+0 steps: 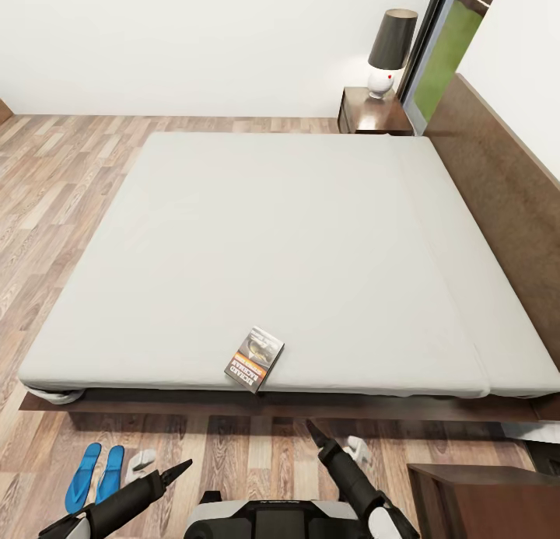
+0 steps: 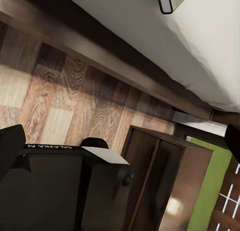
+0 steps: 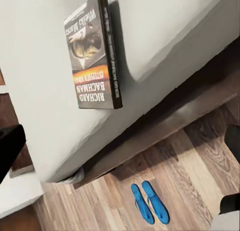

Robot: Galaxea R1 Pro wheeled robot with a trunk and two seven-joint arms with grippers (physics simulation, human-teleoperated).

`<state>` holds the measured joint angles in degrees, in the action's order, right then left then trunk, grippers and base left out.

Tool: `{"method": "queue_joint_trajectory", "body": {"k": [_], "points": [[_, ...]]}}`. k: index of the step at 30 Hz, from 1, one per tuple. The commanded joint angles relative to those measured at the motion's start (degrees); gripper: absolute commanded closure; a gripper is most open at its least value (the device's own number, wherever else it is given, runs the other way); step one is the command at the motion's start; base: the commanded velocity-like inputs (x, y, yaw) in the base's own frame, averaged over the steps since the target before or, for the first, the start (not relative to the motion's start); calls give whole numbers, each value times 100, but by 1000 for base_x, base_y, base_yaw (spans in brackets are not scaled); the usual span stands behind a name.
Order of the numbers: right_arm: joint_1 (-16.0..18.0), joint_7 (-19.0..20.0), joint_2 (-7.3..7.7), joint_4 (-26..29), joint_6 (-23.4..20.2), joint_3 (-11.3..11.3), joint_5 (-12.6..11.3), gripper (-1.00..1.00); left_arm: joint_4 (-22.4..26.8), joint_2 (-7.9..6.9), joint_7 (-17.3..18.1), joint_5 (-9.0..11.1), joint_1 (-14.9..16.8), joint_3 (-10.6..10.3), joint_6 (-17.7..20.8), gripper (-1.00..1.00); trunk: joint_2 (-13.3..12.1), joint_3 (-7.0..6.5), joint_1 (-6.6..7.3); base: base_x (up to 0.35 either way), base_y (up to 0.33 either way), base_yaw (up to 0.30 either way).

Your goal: In the bedroom, move the book from the bed onto either nightstand, and place the two sandals side by side next to the bed.

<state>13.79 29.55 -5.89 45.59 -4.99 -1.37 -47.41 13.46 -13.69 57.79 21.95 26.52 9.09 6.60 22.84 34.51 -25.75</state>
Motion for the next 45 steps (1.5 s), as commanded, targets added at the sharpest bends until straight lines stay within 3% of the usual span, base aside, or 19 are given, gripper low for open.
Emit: {"method": "queue_joint_trajectory", "body": {"k": [1, 6, 10, 12, 13, 16, 20, 32, 45], "points": [[1, 14, -2, 6, -67, -5, -233, -100, -2, -2, 21, 41, 2, -8, 60, -100, 8, 7, -3, 0, 0, 0], [8, 28, -12, 171, -195, -230, -557, -100, -2, -2, 22, 42, 2, -6, 60, -100, 8, 7, -3, 0, 0, 0], [244, 39, -37, 502, -465, -942, -1054, -100, -2, 29, 22, 40, 2, -11, 60, -100, 8, 7, -3, 0, 0, 0], [317, 41, -42, 754, -514, -1580, -1432, -100, -2, 67, 22, 39, 2, -11, 60, -100, 8, 7, -3, 0, 0, 0], [330, 40, -42, 803, -523, -1772, -1528, -100, -2, 74, 22, 38, 2, -11, 60, -100, 8, 7, -3, 0, 0, 0], [343, 29, -43, 841, -532, -1996, -1627, -100, -2, 81, 22, 38, 2, -12, 60, -100, 8, 7, -3, 0, 0, 0], [351, 18, -44, 799, -525, -2136, -1682, -100, -2, 85, 17, 38, 2, -8, 60, -100, 8, 7, -3, 0, 0, 0], [352, 16, -36, 733, -498, -2158, -1700, -100, -159, 157, 1, 31, 2, -7, 60, -100, 8, 7, -3, 0, 0, 0], [352, 16, -35, 732, -477, -2157, -1701, -100, -186, 157, 4, 29, 2, -3, 60, -100, 530, 240, -288, 0, 0, 0]]}}
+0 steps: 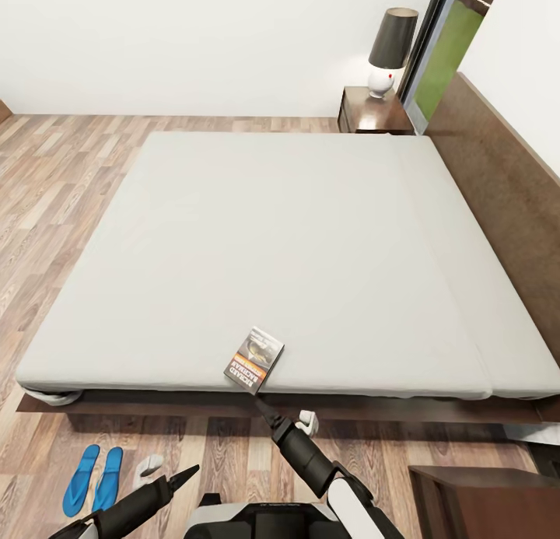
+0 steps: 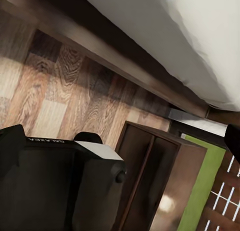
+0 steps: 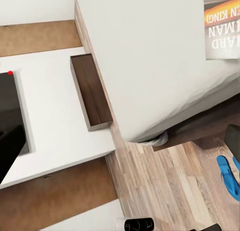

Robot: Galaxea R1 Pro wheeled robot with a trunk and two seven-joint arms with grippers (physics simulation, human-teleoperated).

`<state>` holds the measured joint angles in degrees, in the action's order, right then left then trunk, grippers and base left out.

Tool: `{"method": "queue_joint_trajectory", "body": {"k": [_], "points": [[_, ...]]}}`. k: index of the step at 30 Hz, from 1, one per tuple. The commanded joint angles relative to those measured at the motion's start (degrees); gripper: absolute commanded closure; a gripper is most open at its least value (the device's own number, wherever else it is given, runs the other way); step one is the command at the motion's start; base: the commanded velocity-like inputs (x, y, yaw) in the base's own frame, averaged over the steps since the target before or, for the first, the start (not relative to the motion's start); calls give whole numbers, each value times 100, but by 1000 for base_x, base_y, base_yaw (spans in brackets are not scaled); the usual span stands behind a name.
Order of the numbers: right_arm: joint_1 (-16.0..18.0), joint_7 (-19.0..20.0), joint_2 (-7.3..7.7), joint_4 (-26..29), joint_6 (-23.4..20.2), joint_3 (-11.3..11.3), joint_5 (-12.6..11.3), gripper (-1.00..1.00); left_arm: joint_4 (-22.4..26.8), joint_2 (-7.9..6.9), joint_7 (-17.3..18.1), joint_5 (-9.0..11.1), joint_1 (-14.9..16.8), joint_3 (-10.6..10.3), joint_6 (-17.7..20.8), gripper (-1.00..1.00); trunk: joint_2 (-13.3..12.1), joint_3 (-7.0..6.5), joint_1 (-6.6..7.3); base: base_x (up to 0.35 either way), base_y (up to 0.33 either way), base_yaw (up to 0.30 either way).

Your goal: In the bedroom, move the book from the bed onto either nightstand, and place the two sandals side by side next to the bed.

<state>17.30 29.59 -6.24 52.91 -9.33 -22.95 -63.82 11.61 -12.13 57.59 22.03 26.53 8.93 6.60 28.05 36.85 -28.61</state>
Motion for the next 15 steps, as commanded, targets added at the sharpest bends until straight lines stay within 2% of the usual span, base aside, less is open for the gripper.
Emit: {"method": "queue_joint_trajectory", "body": {"k": [1, 15], "points": [[2, 11, 0, 0, -43, 1, -60, -100, -1, 0, 24, 21, 2, 12, 62, -100, 49, 24, -24, 0, 0, 0], [2, 11, 0, 0, -34, 1, -60, -100, -1, -61, 33, 30, 2, 30, 78, -100, 610, 275, -332, 0, 0, 0]]}}
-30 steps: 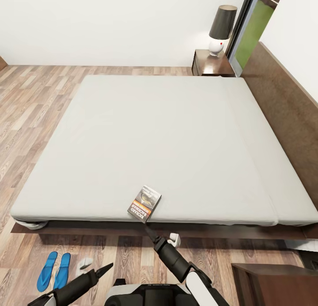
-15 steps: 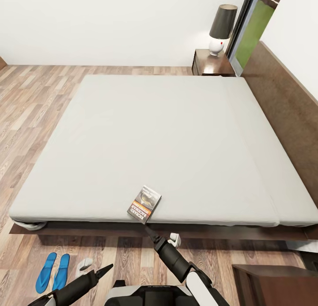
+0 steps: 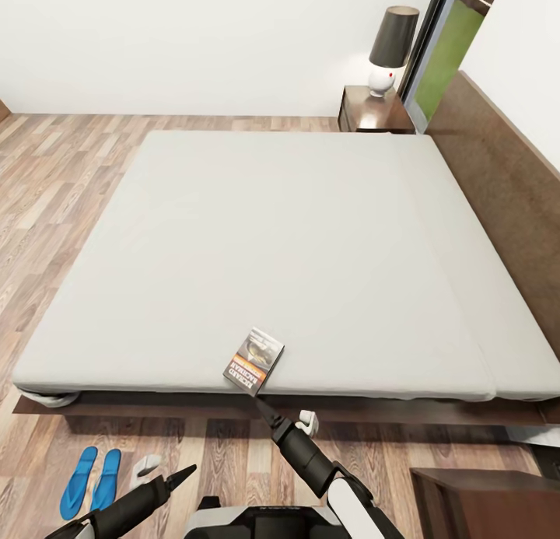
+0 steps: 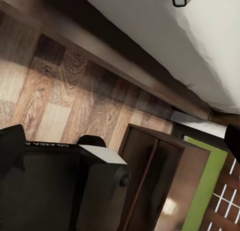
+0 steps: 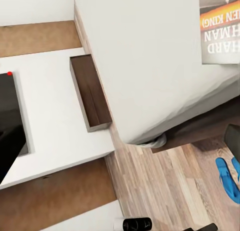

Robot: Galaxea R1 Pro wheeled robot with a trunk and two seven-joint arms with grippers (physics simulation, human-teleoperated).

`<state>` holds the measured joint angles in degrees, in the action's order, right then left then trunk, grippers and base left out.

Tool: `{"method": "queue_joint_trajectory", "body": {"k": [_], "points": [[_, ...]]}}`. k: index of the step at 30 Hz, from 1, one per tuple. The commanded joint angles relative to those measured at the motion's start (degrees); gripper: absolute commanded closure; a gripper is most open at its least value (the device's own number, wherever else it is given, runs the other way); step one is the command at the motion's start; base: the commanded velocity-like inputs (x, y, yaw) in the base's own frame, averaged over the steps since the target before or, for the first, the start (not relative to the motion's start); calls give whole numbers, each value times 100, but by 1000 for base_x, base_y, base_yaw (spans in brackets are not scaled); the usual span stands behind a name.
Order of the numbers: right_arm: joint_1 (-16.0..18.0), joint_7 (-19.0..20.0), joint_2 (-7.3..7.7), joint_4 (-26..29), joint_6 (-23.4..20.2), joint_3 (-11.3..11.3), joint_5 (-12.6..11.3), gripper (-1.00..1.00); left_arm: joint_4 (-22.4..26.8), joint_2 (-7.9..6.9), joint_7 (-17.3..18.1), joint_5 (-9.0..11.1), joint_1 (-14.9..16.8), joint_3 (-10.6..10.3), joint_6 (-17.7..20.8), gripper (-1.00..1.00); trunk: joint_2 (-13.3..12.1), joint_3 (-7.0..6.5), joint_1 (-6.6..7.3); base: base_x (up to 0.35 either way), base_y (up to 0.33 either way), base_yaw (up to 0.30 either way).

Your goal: In the bedroom, move the book from the bed onto either nightstand, and place the two sandals side by side next to the bed.

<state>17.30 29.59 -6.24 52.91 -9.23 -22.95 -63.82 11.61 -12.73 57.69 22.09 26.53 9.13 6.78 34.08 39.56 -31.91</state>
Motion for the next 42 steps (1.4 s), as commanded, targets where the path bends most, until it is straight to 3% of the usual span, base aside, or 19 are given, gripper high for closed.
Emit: {"method": "queue_joint_trajectory", "body": {"k": [1, 42], "points": [[2, 11, 0, 0, -43, 2, -60, -100, -1, -1, 23, 23, 2, 10, 60, -100, 47, 23, -24, 0, 0, 0], [2, 11, 0, 0, -41, 5, -60, -100, 1, -2, 14, 23, 2, 10, 60, -100, 1691, 759, -924, 0, 0, 0]]}}
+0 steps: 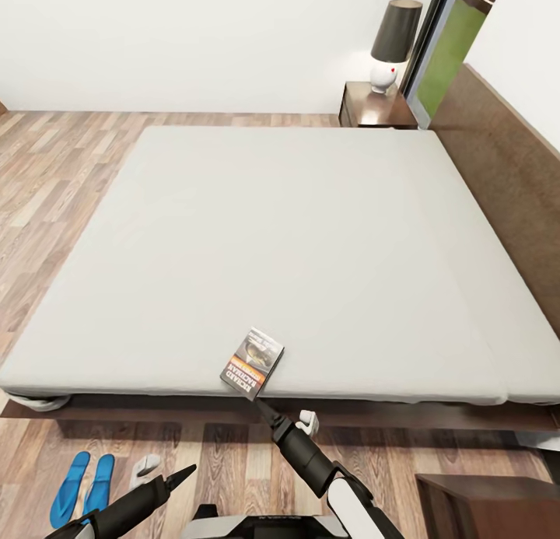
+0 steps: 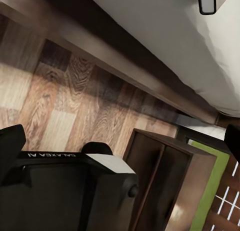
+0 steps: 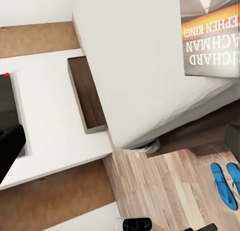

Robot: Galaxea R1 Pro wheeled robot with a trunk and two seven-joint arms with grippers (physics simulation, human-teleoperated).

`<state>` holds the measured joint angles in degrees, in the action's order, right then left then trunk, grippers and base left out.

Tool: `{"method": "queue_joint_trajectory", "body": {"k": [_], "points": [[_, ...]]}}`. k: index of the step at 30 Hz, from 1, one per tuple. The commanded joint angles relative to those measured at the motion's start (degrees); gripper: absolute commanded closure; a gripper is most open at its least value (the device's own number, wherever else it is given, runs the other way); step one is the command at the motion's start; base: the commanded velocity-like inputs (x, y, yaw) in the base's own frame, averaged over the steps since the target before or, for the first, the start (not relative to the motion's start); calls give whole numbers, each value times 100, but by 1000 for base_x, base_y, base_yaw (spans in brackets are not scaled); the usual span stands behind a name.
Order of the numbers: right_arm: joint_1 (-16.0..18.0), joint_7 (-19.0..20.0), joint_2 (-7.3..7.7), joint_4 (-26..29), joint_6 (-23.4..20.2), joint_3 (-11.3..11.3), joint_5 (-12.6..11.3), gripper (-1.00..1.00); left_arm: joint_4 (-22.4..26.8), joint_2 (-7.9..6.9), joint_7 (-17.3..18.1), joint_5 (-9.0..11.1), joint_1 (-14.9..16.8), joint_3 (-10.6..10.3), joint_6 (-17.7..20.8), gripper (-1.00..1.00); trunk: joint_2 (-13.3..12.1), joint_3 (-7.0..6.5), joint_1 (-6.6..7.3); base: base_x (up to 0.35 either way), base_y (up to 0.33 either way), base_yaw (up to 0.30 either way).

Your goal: In the bedroom, move the book from the bed onto either nightstand, and place the two sandals side by side next to the bed.

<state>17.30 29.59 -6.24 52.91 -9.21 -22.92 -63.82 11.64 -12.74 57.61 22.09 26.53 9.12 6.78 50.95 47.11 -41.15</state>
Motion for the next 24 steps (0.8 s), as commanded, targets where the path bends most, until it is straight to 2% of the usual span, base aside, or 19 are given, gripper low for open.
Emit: {"method": "queue_joint_trajectory", "body": {"k": [1, 24], "points": [[2, 12, 0, 1, -42, 2, -60, -100, 1, 0, 24, 24, 2, 14, 60, -100, 45, 22, -23, 0, 0, 0], [2, 12, 0, 6, -45, 4, -60, -100, 5, 0, 23, 24, 2, 10, 60, -100, 967, 435, -528, 0, 0, 0]]}}
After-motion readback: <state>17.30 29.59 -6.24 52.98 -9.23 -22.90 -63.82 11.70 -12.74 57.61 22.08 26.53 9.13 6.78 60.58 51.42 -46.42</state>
